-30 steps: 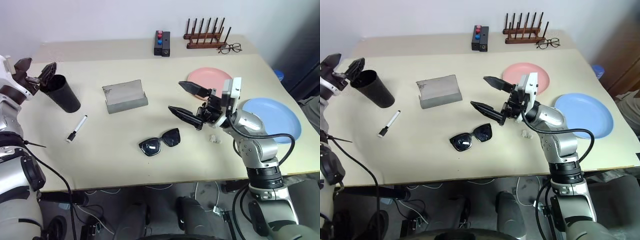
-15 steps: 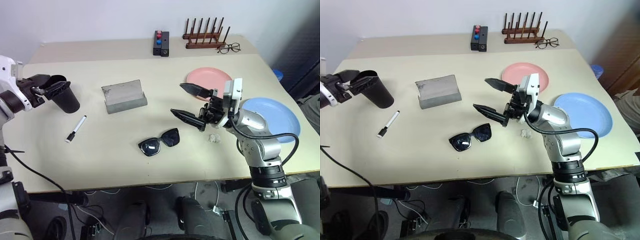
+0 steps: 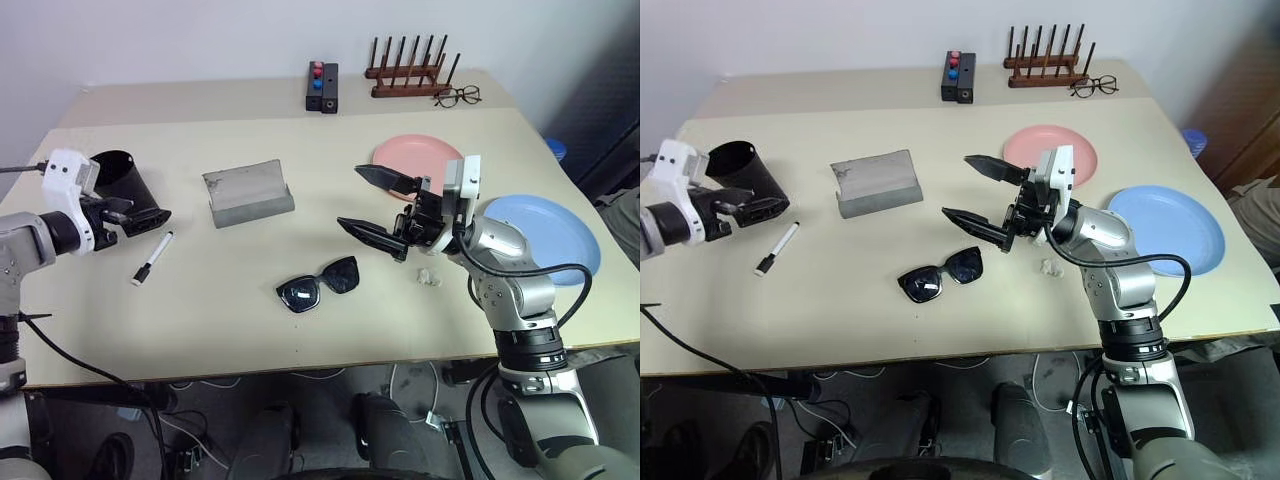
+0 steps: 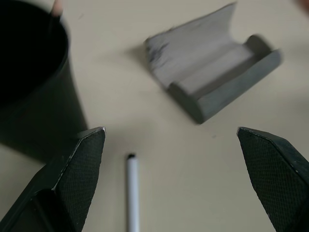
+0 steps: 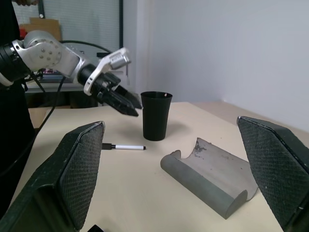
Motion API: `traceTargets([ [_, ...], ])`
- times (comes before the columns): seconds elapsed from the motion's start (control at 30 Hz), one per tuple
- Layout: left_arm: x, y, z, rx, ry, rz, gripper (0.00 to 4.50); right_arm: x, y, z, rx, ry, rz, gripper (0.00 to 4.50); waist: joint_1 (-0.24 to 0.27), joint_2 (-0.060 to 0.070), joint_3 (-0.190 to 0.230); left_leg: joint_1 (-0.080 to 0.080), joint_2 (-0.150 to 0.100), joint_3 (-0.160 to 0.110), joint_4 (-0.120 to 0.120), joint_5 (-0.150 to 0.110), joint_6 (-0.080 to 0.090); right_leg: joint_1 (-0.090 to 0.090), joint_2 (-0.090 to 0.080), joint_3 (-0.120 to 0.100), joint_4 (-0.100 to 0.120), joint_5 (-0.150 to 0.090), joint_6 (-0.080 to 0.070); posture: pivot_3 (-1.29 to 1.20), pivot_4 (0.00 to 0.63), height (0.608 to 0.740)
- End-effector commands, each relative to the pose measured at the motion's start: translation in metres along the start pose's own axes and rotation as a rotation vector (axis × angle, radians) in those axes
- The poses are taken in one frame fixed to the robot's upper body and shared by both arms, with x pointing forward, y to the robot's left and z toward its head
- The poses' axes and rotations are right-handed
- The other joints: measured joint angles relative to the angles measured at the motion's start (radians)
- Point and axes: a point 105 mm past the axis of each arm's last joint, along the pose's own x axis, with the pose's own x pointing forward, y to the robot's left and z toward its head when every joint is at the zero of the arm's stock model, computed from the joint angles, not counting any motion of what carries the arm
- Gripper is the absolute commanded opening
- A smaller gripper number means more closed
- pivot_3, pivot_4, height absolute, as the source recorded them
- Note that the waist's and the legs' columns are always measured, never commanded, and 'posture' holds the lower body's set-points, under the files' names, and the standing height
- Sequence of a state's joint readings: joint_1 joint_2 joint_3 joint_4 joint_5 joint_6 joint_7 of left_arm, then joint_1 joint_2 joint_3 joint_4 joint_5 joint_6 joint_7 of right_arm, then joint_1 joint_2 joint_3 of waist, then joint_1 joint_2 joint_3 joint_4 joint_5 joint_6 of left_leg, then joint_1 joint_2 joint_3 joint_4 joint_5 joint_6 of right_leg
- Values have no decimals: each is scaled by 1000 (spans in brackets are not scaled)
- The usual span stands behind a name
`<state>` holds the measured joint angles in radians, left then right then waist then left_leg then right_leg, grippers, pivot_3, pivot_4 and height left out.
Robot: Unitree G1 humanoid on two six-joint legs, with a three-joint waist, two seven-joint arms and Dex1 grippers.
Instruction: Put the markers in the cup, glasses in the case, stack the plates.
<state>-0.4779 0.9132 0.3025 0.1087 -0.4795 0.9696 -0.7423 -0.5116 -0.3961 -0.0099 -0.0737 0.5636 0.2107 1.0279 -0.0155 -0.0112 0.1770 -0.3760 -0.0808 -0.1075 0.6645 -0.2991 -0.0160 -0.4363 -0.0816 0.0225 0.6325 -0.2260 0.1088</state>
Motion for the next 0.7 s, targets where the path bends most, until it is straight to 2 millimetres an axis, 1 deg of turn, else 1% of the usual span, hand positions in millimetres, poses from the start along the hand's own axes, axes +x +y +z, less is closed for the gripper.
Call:
traceTargets([
  [0.03,3,4,1,-10,5,37,4488,1,2,9,-40,-25,8,4500,3,0,0,0,0,0,0,0,0,0,0,0,0,0,0,0,150,740],
  [0.2,11,5,-17,-23,77,36,4488,1,2,8,-46,-21,2,4500,1,0,0,0,0,0,0,0,0,0,0,0,0,0,0,0,150,740],
  [0.3,15,12,-34,-61,116,59,4488,0,2,8,-46,-20,-2,4500,1,0,0,0,0,0,0,0,0,0,0,0,0,0,0,0,150,740],
  [0.37,17,13,-41,-76,136,59,4488,0,3,8,-46,-18,-4,4500,0,0,0,0,0,0,0,0,0,0,0,0,0,0,0,0,150,740],
  [0.43,19,17,-42,-77,140,70,4488,-1,4,7,-45,-15,-4,4500,1,0,0,0,0,0,0,0,0,0,0,0,0,0,0,0,150,740],
  [0.57,24,23,-36,-74,139,83,4488,0,3,7,-46,-14,-5,4500,4,0,0,0,0,0,0,0,0,0,0,0,0,0,0,0,150,740],
  [0.7,29,15,-45,-90,181,40,4488,0,3,7,-50,-15,-7,4500,2,0,0,0,-1,0,0,0,0,0,-1,0,0,0,0,0,150,740],
])
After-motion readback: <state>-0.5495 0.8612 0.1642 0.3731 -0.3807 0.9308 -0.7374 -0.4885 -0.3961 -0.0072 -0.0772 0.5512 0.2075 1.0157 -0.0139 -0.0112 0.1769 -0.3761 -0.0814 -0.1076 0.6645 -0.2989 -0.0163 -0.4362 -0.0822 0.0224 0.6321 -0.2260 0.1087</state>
